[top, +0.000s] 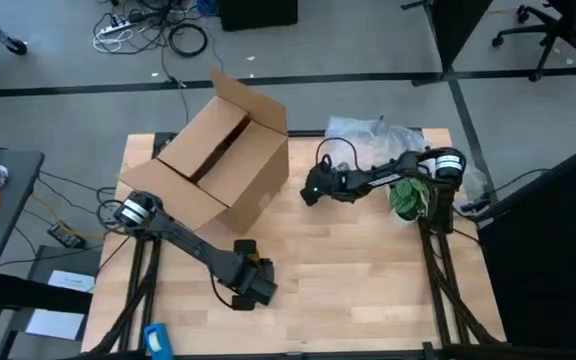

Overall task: Wrap mug
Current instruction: Wrap the yellow mug with the bubble wrap

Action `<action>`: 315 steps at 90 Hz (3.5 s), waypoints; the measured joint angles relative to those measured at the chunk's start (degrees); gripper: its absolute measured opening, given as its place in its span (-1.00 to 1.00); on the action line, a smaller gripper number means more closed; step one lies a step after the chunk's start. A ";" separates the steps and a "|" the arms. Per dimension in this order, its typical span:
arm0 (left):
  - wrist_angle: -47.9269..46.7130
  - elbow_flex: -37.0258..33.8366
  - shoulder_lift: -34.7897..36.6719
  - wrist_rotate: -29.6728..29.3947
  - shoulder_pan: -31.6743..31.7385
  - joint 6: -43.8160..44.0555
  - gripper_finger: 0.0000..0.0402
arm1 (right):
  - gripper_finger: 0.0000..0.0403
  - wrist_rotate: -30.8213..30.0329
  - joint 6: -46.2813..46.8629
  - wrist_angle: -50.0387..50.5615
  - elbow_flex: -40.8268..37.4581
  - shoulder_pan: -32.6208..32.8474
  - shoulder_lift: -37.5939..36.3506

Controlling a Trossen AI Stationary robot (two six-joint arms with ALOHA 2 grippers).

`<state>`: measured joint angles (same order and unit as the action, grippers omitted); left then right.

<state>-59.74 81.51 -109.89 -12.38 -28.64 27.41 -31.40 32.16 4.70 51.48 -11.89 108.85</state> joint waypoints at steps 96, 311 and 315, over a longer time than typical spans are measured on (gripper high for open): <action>-19.98 -0.65 0.33 3.64 -7.71 6.20 -0.86 | -1.00 7.49 11.85 -69.47 22.06 48.59 25.83; 13.52 6.28 -8.70 -23.40 3.77 7.04 -0.92 | 0.07 -6.68 8.71 54.19 20.82 38.27 5.15; 11.57 6.28 -8.68 -22.78 3.10 8.73 -0.92 | 0.02 -2.68 8.18 50.61 19.10 37.93 5.16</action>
<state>-48.18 87.79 -118.56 -35.16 -25.53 36.14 -34.07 40.34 55.31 70.58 26.04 114.02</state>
